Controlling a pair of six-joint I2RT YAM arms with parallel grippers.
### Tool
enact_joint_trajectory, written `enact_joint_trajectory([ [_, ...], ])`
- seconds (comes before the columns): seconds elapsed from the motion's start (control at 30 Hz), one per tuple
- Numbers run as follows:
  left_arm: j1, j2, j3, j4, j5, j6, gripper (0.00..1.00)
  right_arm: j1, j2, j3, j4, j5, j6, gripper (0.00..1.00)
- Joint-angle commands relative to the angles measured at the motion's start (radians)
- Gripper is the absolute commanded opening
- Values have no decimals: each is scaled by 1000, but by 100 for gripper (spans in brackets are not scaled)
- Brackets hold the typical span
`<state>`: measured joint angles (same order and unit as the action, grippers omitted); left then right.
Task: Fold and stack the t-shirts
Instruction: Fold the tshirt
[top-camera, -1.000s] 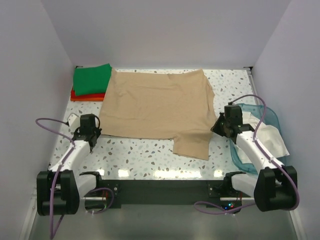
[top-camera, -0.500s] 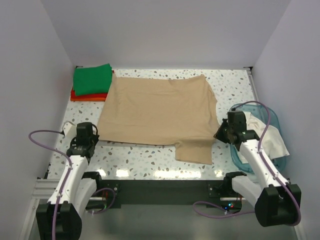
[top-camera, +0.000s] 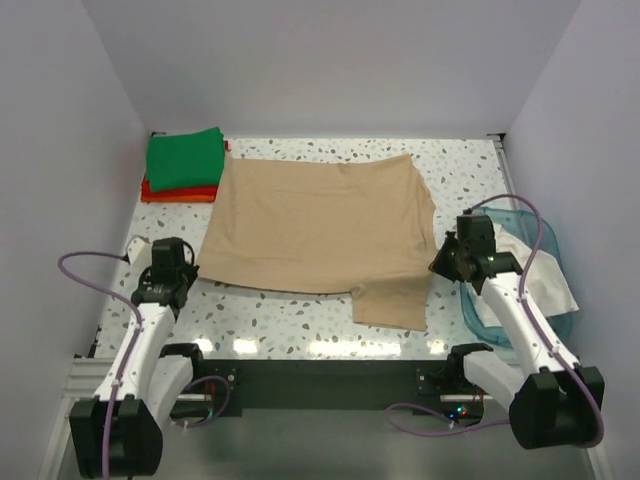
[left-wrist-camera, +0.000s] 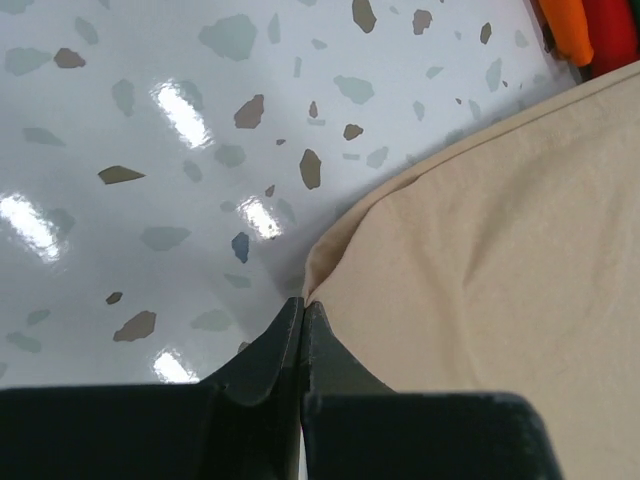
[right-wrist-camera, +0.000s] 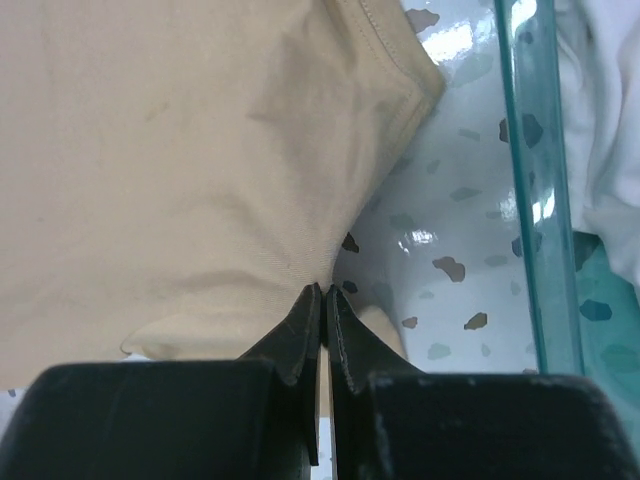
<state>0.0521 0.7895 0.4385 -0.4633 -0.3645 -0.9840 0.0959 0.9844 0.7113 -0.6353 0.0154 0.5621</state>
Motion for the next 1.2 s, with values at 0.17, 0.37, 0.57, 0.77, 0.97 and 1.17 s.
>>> enact_joint_trajectory([
  [0.17,-3,387,195,222,67,99,0,-9,267,151,129,-14,-4,0],
  [0.37,-8,539,324,258,82,114,0,-16,402,240,166,-14,4,0],
  [0.57,-23,687,480,241,84,113,0,-25,517,348,181,-48,13,0],
  [0.77,-31,800,598,207,79,111,0,-44,596,427,181,-75,19,0],
  [0.97,-31,833,620,207,70,107,0,-67,651,455,192,-101,16,0],
  [1.17,-32,850,599,229,82,107,0,-145,646,396,246,-163,24,0],
])
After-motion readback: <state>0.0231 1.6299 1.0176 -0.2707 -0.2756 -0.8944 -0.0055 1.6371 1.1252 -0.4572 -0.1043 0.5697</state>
